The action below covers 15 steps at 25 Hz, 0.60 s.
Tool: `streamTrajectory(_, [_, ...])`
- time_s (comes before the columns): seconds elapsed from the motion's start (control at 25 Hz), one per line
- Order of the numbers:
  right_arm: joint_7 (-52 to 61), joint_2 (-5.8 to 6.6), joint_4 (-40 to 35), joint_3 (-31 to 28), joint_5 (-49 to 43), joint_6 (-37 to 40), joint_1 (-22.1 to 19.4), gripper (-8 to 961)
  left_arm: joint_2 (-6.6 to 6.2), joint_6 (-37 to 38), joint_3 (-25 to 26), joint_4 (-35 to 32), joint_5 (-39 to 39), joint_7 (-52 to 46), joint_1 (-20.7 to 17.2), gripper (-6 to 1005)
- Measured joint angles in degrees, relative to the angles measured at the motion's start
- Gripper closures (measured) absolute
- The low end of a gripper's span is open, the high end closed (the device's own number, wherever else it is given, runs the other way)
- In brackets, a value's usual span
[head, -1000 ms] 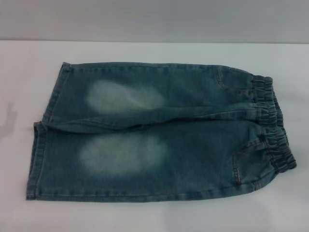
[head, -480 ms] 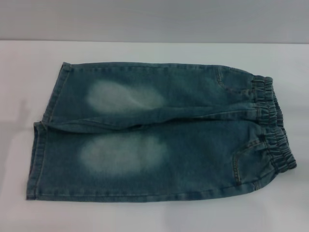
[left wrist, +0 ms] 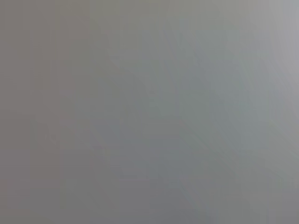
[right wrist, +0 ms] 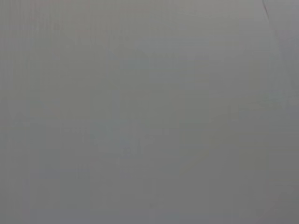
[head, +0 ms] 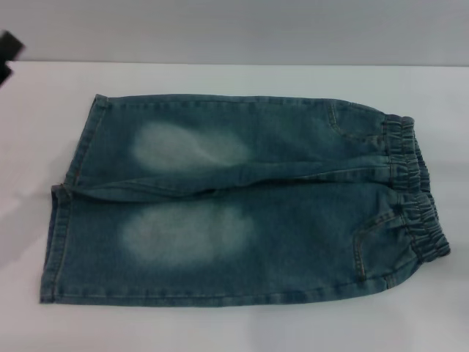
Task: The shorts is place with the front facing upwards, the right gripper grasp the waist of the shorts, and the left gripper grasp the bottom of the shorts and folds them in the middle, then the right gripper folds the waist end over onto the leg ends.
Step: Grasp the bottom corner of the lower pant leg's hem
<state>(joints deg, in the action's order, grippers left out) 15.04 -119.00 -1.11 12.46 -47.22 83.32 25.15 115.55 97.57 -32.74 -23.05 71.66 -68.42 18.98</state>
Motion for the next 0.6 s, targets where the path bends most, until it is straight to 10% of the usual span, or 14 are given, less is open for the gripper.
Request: streamTrajectory(0.6, [-0.42,0.0,0.78,-0.22,-0.06,-2.2,-0.11,274,-10.13,3.93,-6.93,-12.54,30.9,-42.41,6.14,193])
